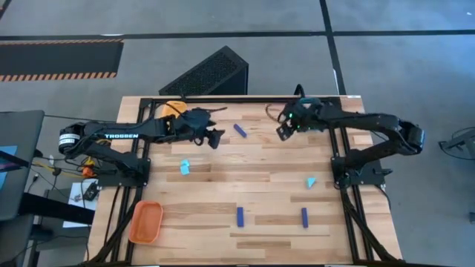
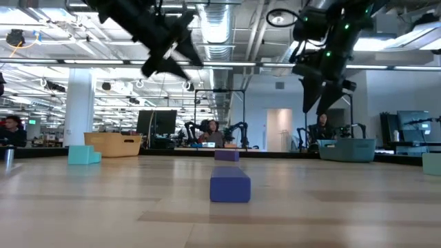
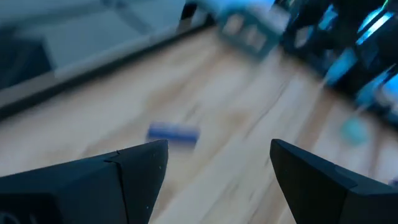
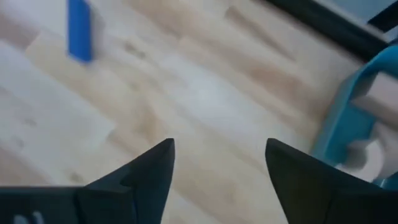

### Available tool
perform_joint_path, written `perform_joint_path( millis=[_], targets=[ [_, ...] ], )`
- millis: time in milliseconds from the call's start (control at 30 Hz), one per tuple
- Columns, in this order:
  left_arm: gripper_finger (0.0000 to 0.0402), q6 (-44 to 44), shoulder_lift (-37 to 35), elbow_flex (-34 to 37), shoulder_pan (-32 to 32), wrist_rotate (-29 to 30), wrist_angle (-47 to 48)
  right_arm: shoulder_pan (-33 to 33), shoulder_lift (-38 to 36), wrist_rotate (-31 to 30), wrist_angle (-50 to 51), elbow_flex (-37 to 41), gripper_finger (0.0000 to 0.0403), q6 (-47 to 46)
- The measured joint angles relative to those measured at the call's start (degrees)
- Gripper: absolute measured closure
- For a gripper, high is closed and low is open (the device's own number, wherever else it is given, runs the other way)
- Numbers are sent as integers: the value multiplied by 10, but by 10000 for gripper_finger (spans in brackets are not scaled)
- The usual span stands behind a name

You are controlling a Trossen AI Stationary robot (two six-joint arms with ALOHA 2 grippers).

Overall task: Sort & place blocks by color
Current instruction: Put the bottom light blue block into the yellow bin

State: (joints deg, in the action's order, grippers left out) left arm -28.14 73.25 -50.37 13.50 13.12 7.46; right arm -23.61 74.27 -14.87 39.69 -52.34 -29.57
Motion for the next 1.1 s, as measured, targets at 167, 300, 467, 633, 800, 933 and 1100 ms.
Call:
perform_joint_path(
  millis=[167,300,467,633,800,933,1100],
  targets=[
    [132,75,0,0,2,5,-142,78,-10,-34,74,0,162,-71],
    [149,110,0,0,13,-7,-206,131,-10,-61,186,1,180,-155],
    [179,87,7,0,34,-26,-230,208,-9,-34,205,3,195,-276],
    [188,87,5,-1,38,-28,-261,274,-4,-12,169,3,209,-321],
    [188,142,-20,0,40,-40,-243,300,9,-2,134,2,237,-365],
    [188,179,-38,0,61,-77,-230,274,24,71,58,2,265,-423],
    [188,180,-43,-1,100,-178,-222,298,50,120,17,2,298,-514]
  ],
)
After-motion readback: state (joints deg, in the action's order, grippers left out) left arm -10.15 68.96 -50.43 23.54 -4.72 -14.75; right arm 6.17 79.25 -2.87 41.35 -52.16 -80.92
